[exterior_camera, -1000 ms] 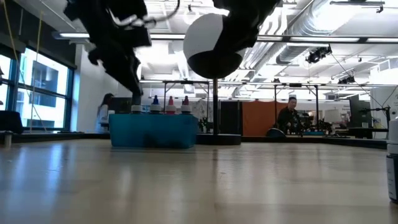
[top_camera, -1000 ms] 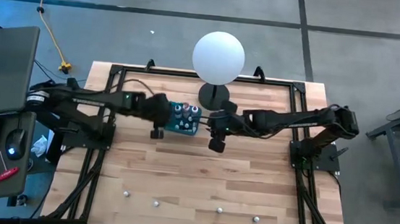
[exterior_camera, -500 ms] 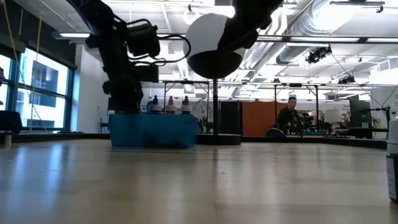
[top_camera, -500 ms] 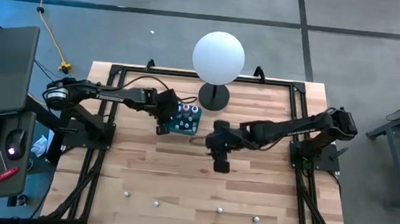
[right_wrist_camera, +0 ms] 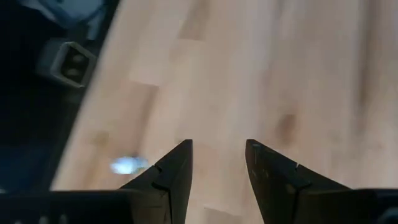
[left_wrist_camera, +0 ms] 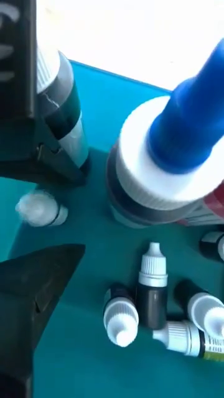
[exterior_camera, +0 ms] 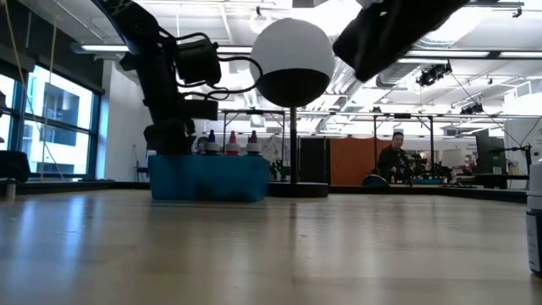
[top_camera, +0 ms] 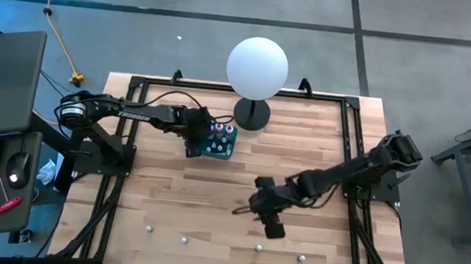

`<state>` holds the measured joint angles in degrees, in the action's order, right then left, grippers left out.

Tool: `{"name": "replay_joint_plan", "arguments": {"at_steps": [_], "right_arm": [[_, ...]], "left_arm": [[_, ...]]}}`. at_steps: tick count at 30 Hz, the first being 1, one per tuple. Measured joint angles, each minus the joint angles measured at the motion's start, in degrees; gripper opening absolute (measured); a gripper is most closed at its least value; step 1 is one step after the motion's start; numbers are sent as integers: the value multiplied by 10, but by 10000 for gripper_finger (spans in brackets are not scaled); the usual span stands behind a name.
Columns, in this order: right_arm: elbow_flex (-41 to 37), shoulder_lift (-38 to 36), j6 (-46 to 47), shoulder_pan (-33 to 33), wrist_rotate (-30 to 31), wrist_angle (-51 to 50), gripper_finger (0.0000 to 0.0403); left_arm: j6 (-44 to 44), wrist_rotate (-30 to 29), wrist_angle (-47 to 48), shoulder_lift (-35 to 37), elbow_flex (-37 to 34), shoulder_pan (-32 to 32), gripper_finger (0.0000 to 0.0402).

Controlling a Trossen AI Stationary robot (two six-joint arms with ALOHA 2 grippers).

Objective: Pick & Place food coloring
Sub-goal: Put the small purple food coloring bottle into the blue bin

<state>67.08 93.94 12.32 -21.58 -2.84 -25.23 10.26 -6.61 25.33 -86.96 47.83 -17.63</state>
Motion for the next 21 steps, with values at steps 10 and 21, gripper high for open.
{"name": "replay_joint_plan", "arguments": {"at_steps": [10, 21], "right_arm": [[-154, 1, 69, -85, -41, 303, 142], [-256, 89, 73, -126, -15, 524, 142]], "left_arm": [[-20, 16, -20, 0, 0, 0, 169], [-33, 17, -25, 0, 0, 0, 170]]}}
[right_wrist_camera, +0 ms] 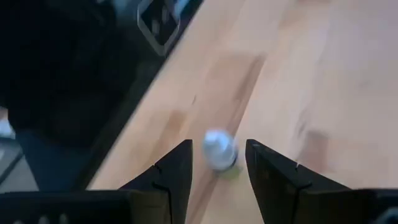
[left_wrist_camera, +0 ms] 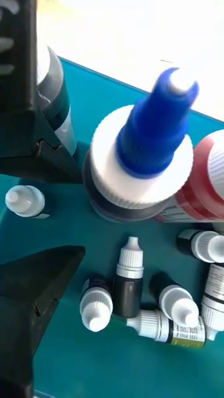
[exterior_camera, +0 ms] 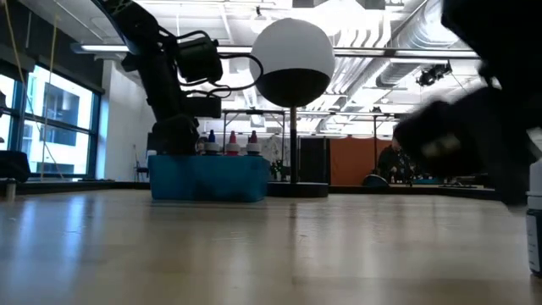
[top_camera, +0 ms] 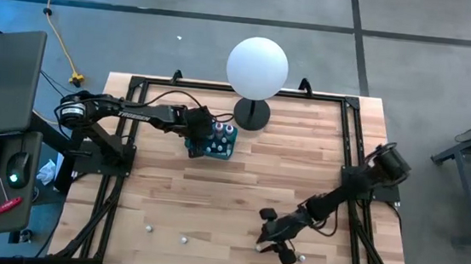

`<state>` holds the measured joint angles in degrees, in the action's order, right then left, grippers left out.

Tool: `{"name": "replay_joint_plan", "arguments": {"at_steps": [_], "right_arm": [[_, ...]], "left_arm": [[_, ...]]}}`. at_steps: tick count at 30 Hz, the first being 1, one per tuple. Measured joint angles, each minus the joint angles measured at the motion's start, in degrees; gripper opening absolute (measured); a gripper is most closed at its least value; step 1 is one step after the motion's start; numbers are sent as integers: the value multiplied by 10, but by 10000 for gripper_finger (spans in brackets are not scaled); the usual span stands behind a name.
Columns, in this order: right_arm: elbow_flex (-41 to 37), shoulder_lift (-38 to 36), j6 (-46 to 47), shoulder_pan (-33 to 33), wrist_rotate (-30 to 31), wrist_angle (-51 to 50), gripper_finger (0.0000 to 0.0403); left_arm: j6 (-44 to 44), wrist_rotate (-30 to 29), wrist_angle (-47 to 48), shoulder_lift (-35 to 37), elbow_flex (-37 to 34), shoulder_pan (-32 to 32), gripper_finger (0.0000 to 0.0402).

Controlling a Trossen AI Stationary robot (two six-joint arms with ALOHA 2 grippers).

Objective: Pick & Place food coloring
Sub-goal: Put the small purple food coloring bottle into the blue bin

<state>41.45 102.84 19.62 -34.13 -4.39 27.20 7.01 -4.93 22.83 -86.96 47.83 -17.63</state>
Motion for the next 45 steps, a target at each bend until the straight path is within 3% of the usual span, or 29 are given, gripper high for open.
{"name": "replay_joint_plan", "arguments": {"at_steps": [4, 7, 14, 24, 32, 37, 40, 45], "right_arm": [[1, 55, -24, -1, -13, 39, 142], [2, 86, -47, 0, 16, 77, 142], [2, 107, -52, 13, 16, 101, 131], [0, 111, -35, 44, 9, 164, 59], [0, 39, -19, 107, 19, 163, 59], [3, -41, -98, 158, 104, 129, 71], [28, -71, -128, 204, 157, 66, 66], [125, -69, -202, 264, 158, -31, 65]], "left_arm": [[0, 0, -4, 0, 0, 0, 170], [-1, 0, -4, 0, 0, 0, 170], [-10, 0, -5, 0, 0, 0, 170], [-47, 0, 10, 3, 9, 0, 170], [-51, 50, 117, 15, 86, 0, 170], [-62, 53, 170, 57, 127, 0, 170], [-62, 41, 180, 98, 134, 0, 170], [-65, 30, 190, 170, 134, 0, 170]]}}
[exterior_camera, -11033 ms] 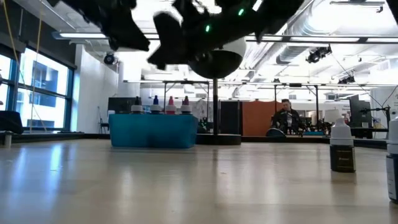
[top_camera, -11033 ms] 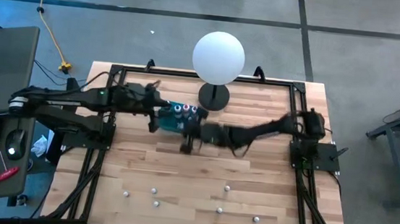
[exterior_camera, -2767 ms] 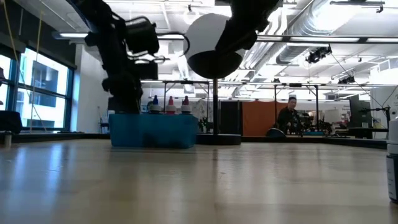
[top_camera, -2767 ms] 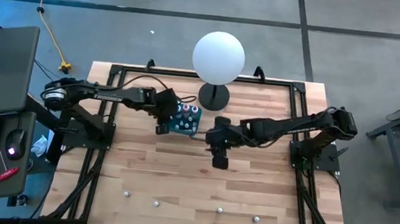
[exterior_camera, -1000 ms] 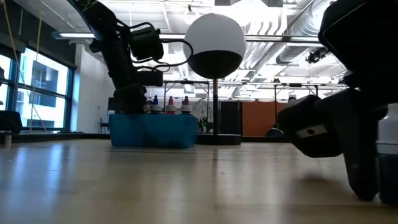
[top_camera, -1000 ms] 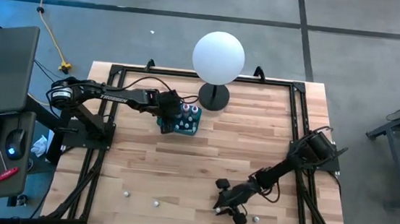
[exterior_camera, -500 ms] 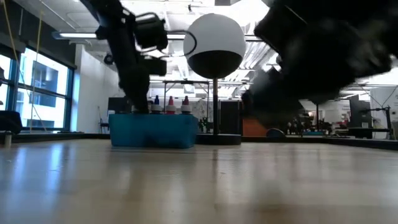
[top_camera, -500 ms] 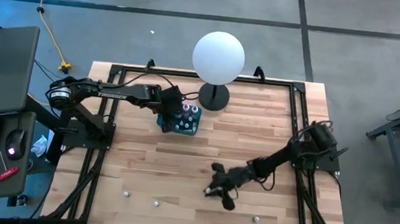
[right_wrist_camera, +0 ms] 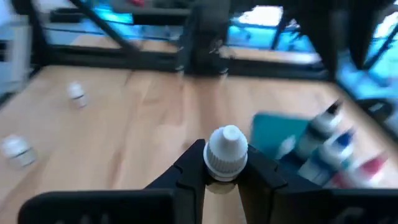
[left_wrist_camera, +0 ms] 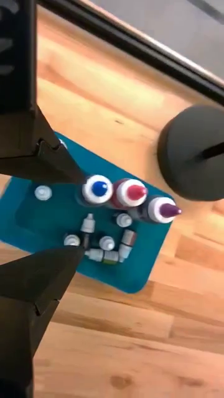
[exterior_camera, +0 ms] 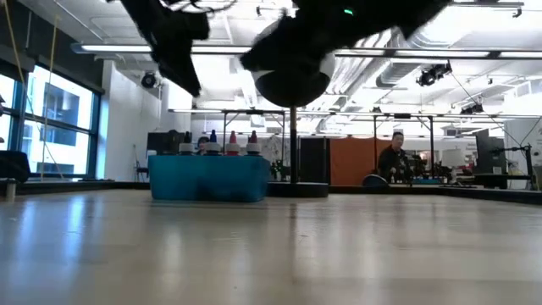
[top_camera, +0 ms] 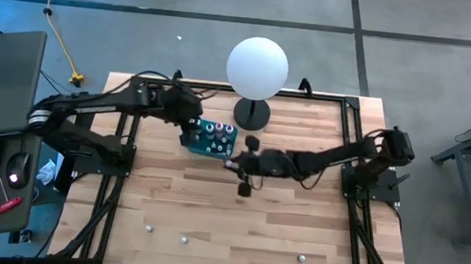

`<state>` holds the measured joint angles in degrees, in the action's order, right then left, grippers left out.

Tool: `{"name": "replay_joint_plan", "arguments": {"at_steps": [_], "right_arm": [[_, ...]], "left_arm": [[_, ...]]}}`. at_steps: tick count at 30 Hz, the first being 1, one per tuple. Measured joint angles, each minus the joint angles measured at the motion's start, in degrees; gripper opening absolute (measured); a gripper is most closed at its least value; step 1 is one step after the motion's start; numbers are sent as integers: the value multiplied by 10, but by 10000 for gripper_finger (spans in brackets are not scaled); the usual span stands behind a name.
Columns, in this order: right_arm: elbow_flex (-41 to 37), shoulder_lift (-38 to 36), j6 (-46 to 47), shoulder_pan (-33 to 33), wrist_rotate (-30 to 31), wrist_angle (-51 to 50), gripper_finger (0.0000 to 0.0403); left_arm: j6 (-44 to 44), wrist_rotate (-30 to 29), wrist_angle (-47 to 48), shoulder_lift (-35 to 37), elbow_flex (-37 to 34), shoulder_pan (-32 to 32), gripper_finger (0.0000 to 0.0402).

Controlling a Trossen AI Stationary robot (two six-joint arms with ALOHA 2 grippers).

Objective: Pick & Place food coloring
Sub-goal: Put the small purple food coloring bottle into the blue bin, then put the small green food coloring bottle into the blue bin

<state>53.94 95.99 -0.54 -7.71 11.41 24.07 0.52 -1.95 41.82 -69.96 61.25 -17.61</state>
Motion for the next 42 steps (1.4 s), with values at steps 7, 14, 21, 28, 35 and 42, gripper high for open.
{"name": "replay_joint_plan", "arguments": {"at_steps": [7, 14, 21, 28, 35, 42], "right_arm": [[116, 65, 20, 64, 76, -74, 68], [163, 168, 50, 93, 61, -89, 66], [175, 211, 61, 103, 62, -92, 71], [175, 215, 56, 113, 60, -109, 74], [175, 215, 37, 114, 46, -115, 108], [175, 215, 35, 114, 47, -111, 144]], "left_arm": [[-11, -5, 34, 66, 0, 0, 170], [-21, -12, 63, 88, 0, 0, 170], [-22, -20, 82, 87, 0, 0, 170], [-23, -21, 81, 87, 0, 0, 170], [-23, -16, 81, 87, 0, 0, 170], [-24, 71, 72, 87, -3, 15, 170]]}}
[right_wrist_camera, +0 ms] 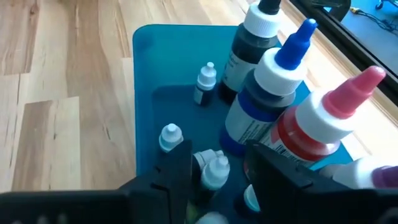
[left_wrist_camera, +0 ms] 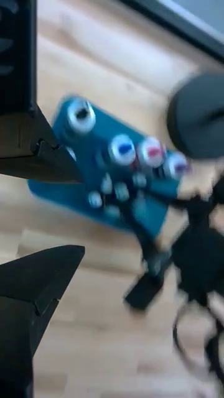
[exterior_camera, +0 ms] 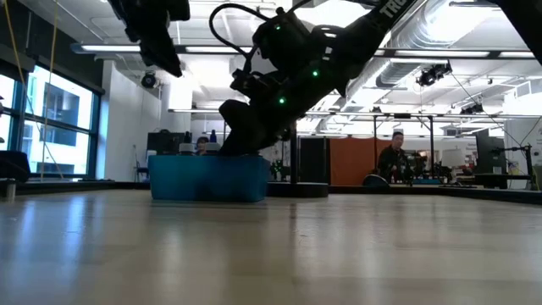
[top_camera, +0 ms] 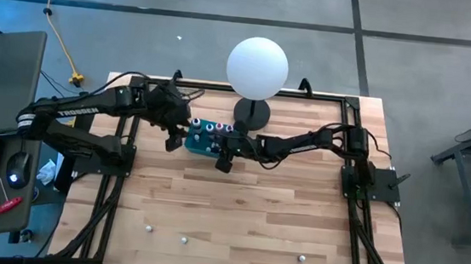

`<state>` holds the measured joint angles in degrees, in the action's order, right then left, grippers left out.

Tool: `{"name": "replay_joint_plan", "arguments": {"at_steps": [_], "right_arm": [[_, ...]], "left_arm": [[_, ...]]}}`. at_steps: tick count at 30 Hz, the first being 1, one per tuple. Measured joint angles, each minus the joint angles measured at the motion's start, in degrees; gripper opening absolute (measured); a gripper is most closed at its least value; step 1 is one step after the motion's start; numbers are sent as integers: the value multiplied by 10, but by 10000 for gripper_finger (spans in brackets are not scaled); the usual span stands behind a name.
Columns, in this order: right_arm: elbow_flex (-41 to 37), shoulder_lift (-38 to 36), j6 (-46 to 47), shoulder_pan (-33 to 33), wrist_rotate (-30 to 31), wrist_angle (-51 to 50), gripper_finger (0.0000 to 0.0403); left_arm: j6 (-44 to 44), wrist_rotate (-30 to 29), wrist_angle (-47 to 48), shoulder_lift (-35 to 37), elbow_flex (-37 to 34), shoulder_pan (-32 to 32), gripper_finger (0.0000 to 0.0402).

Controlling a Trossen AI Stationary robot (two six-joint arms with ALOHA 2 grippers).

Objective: Pick & Place food coloring
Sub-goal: Put the small green food coloring bottle into the blue bin

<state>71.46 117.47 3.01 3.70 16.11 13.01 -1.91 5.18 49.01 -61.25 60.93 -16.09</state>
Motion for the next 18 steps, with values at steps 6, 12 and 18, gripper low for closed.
{"name": "replay_joint_plan", "arguments": {"at_steps": [6, 12, 18], "right_arm": [[0, -39, -19, -9, -2, -4, 144], [2, -129, -69, -29, -2, -62, 144], [1, -191, -70, -40, 0, -115, 144]], "left_arm": [[-39, -20, -98, 10, -64, 107, 170], [-99, -90, -280, 12, -183, 240, 170], [-147, -87, -464, 0, -279, 360, 170]]}}
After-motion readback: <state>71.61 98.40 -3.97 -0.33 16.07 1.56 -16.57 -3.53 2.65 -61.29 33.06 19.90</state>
